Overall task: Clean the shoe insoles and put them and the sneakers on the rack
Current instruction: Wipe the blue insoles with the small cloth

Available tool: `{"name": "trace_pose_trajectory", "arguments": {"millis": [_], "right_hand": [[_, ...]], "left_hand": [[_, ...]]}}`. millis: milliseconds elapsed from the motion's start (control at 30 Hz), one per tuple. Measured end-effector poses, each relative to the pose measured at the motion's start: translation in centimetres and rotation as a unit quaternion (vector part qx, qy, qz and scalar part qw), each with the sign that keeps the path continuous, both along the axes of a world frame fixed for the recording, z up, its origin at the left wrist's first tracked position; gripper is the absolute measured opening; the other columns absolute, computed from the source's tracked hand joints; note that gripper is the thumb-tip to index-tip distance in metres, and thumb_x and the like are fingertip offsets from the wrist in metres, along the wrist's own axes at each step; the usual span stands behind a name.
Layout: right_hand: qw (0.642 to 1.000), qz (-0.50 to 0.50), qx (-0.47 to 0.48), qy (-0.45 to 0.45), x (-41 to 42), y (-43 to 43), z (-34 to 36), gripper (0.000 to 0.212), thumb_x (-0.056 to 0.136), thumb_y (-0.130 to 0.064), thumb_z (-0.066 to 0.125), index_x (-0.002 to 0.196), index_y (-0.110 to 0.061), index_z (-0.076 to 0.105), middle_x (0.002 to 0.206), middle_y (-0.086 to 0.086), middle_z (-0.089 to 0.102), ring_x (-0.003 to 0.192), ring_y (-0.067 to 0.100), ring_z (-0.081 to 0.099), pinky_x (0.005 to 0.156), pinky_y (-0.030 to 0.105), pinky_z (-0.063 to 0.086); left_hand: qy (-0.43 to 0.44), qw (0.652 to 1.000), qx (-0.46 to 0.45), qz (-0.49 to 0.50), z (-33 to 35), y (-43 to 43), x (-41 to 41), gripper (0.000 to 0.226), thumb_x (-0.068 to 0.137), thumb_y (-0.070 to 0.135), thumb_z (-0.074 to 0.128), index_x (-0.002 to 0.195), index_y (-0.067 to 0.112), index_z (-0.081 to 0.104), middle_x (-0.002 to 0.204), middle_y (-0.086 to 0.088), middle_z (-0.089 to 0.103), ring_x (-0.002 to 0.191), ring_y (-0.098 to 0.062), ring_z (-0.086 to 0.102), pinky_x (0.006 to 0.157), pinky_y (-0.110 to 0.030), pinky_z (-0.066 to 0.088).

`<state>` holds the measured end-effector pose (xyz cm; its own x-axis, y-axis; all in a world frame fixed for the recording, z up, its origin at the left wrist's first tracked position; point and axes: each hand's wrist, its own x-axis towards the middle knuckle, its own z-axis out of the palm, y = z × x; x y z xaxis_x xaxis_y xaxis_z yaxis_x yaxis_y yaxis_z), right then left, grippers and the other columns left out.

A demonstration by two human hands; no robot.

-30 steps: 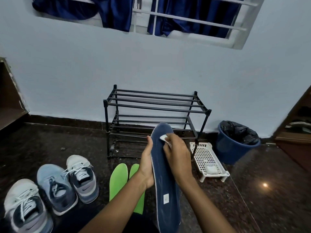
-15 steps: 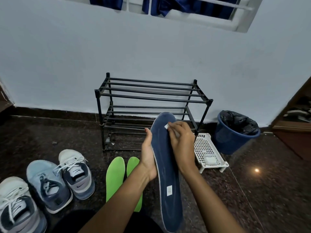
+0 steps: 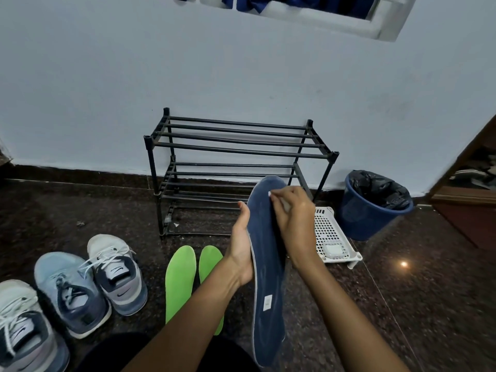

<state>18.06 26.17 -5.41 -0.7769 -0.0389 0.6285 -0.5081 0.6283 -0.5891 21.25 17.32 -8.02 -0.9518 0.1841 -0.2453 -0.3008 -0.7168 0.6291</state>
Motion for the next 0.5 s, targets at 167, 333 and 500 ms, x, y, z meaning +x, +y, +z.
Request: {"name": "trace_pose_trajectory", "arguments": {"millis": [167,333,500], "right_hand": [[0.996,0.053,0.065,0.004,2.7,-1.7,-1.7,0.012,0.083,-0.006,0.058,0.090,-0.003,0.068,0.088,0.007,0.059,0.082,0.017,0.054,0.075,0.016,0.038],[0.999,0.011,0.030,0.010,0.1,-0.4,0.0,0.012,0.085,-0.004,0.056,0.088,0.001,0.067,0.087,0.009,0.058,0.083,0.023,0.056,0.075,0.019,0.040],[0.996,0.053,0.070,-0.008,2.2,-1.4,-1.2,0.014,0.087,-0.009,0.055,0.091,-0.004,0.067,0.091,0.004,0.056,0.086,0.017,0.053,0.073,0.025,0.043]], "left_hand": [[-0.004,0.999,-0.038,0.009,0.9,-0.1,0.2,0.048,0.094,0.058,0.023,0.086,0.021,0.051,0.086,0.001,0.055,0.075,-0.011,0.054,0.071,-0.026,0.046],[-0.006,1.000,0.003,-0.001,1.1,0.3,0.4,0.056,0.094,0.055,0.030,0.103,0.012,0.065,0.096,-0.010,0.071,0.092,-0.021,0.065,0.086,-0.033,0.048],[0.002,0.999,-0.047,0.008,1.2,-0.1,0.3,0.046,0.096,0.053,0.026,0.092,0.018,0.055,0.090,-0.002,0.059,0.079,-0.013,0.057,0.076,-0.027,0.047]]}}
